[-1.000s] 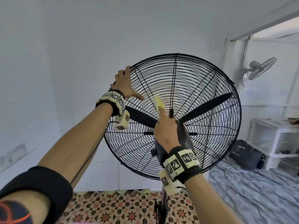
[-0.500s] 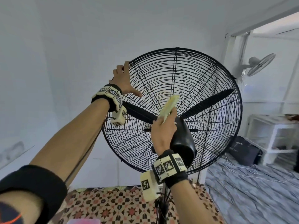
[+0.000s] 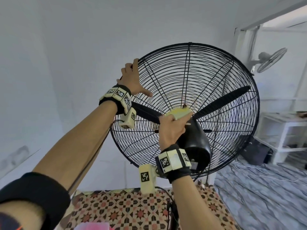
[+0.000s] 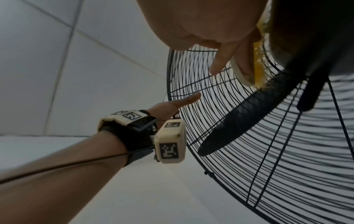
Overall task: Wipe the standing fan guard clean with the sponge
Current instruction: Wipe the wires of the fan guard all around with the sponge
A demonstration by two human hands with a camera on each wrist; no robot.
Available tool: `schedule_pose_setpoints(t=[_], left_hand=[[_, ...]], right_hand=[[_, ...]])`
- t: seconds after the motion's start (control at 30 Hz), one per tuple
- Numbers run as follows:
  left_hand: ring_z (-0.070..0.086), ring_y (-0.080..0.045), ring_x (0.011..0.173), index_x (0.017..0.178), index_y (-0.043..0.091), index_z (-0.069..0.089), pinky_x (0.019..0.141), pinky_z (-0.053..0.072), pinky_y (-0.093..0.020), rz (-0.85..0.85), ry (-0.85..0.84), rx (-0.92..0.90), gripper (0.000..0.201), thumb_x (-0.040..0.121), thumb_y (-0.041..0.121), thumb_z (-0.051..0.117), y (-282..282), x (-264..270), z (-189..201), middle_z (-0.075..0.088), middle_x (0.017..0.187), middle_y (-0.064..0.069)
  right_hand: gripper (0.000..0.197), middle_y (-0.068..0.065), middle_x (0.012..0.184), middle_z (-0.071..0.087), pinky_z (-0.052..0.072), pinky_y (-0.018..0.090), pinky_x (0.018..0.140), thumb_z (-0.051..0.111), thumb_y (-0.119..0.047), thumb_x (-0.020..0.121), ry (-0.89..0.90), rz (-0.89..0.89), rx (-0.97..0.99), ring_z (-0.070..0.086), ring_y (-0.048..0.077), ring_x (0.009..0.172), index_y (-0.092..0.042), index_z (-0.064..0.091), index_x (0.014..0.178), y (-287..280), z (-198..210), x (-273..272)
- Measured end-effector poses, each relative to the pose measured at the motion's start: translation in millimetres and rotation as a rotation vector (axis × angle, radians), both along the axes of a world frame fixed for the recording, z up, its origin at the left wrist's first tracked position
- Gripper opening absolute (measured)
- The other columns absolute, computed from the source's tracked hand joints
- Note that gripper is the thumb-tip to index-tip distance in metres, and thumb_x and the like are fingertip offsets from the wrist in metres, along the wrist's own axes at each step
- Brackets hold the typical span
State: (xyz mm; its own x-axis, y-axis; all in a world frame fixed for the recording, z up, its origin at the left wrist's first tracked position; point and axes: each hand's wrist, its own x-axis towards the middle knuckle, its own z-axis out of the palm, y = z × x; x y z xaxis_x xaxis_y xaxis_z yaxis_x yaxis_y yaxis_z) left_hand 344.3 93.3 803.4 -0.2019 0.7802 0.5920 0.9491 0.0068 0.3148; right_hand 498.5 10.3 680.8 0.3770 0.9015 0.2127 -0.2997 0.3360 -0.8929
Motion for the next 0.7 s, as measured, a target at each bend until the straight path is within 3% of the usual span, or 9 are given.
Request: schedule_pose_setpoints(t=[0.07, 0.13, 0.23, 0.3, 0.33, 0.43, 0.5, 0.6, 0.7], left_hand=[[0.02, -0.035, 0.15, 0.163, 0.025, -0.002, 0.107, 0.039, -0.071, 0.002, 0.007, -0.002, 0.158, 0.047, 0.057, 0.1, 0.6, 3.5, 0.6, 0.017, 0.162, -0.013], [0.02, -0.035, 0.15, 0.163, 0.025, -0.002, 0.107, 0.039, -0.072, 0.007, 0.005, -0.002, 0.158, 0.047, 0.058, 0.099, 1.5, 2.8, 1.4, 0.017, 0.162, -0.013], [0.019, -0.036, 0.15, 0.163, 0.025, -0.002, 0.108, 0.038, -0.071, -0.002, 0.0, -0.002, 0.157, 0.048, 0.057, 0.099, 1.3, -0.6, 0.7, 0.016, 0.163, -0.014], [0.019, -0.036, 0.151, 0.164, 0.024, -0.003, 0.109, 0.036, -0.071, -0.01, 0.005, -0.004, 0.157, 0.049, 0.056, 0.099, -0.6, -0.8, 0.6, 0.015, 0.164, -0.014], [0.018, -0.036, 0.151, 0.164, 0.024, -0.004, 0.109, 0.036, -0.071, -0.011, 0.011, -0.005, 0.157, 0.049, 0.056, 0.099, -1.2, -0.6, 0.7, 0.015, 0.164, -0.014], [0.02, -0.037, 0.15, 0.164, 0.023, -0.006, 0.11, 0.036, -0.07, -0.021, 0.043, -0.008, 0.159, 0.049, 0.056, 0.1, -0.9, -3.1, 1.1, 0.016, 0.163, -0.015], [0.02, -0.037, 0.15, 0.164, 0.023, -0.006, 0.111, 0.035, -0.069, -0.036, 0.049, 0.0, 0.16, 0.049, 0.055, 0.1, 0.9, -7.7, -0.1, 0.017, 0.163, -0.015], [0.021, -0.037, 0.149, 0.164, 0.023, -0.005, 0.112, 0.035, -0.068, -0.06, 0.052, 0.033, 0.159, 0.049, 0.055, 0.1, 1.3, -12.9, -4.6, 0.018, 0.163, -0.014], [0.02, -0.037, 0.15, 0.165, 0.023, -0.005, 0.112, 0.035, -0.067, -0.068, 0.056, 0.051, 0.153, 0.056, 0.049, 0.1, 1.2, -13.9, -6.4, 0.017, 0.164, -0.013]], right_hand=[[0.072, 0.015, 0.114, 0.051, 0.051, 0.007, 0.063, 0.042, -0.006, 0.103, -0.026, 0.047, -0.029, 0.061, 0.01, 0.059, -0.023, 0.007, 0.163, -2.5, -0.3, 3.8], [0.064, 0.017, 0.122, 0.055, 0.039, -0.001, 0.049, 0.044, -0.005, 0.103, -0.021, 0.054, -0.02, 0.054, 0.008, 0.058, -0.015, 0.019, 0.161, -6.2, 1.0, 8.8], [0.072, -0.004, 0.096, 0.045, 0.059, 0.018, 0.064, 0.044, -0.004, 0.101, 0.039, -0.016, 0.032, 0.07, 0.006, 0.059, -0.031, 0.017, 0.161, -6.5, 2.0, 7.7], [0.073, -0.006, 0.093, 0.039, 0.063, 0.033, 0.077, 0.046, -0.005, 0.101, 0.015, -0.025, 0.02, 0.073, 0.011, 0.064, -0.038, 0.017, 0.16, -4.1, -1.1, 4.0], [0.072, -0.004, 0.094, 0.042, 0.063, 0.034, 0.08, 0.047, -0.006, 0.1, -0.017, -0.019, 0.006, 0.073, 0.015, 0.066, -0.036, 0.019, 0.16, -3.6, -1.7, 3.6], [0.071, 0.01, 0.114, 0.049, 0.052, 0.028, 0.079, 0.056, -0.015, 0.097, -0.15, -0.01, -0.043, 0.059, 0.012, 0.08, -0.029, 0.023, 0.159, -2.0, -1.1, 8.5], [0.068, 0.01, 0.121, 0.048, 0.05, 0.024, 0.074, 0.06, -0.019, 0.095, -0.232, -0.008, 0.009, 0.056, 0.01, 0.085, -0.027, 0.029, 0.155, -4.4, 3.0, 13.5], [0.047, 0.005, 0.103, 0.059, 0.056, 0.017, 0.066, 0.061, -0.016, 0.094, -0.385, -0.032, 0.233, 0.066, 0.007, 0.082, -0.024, 0.046, 0.138, -11.8, 13.3, 15.1], [0.03, 0.004, 0.096, 0.07, 0.035, -0.008, 0.072, 0.065, -0.011, 0.094, -0.612, -0.104, 0.429, 0.061, -0.007, 0.077, -0.013, 0.054, 0.123, -17.1, 33.6, 11.3]])
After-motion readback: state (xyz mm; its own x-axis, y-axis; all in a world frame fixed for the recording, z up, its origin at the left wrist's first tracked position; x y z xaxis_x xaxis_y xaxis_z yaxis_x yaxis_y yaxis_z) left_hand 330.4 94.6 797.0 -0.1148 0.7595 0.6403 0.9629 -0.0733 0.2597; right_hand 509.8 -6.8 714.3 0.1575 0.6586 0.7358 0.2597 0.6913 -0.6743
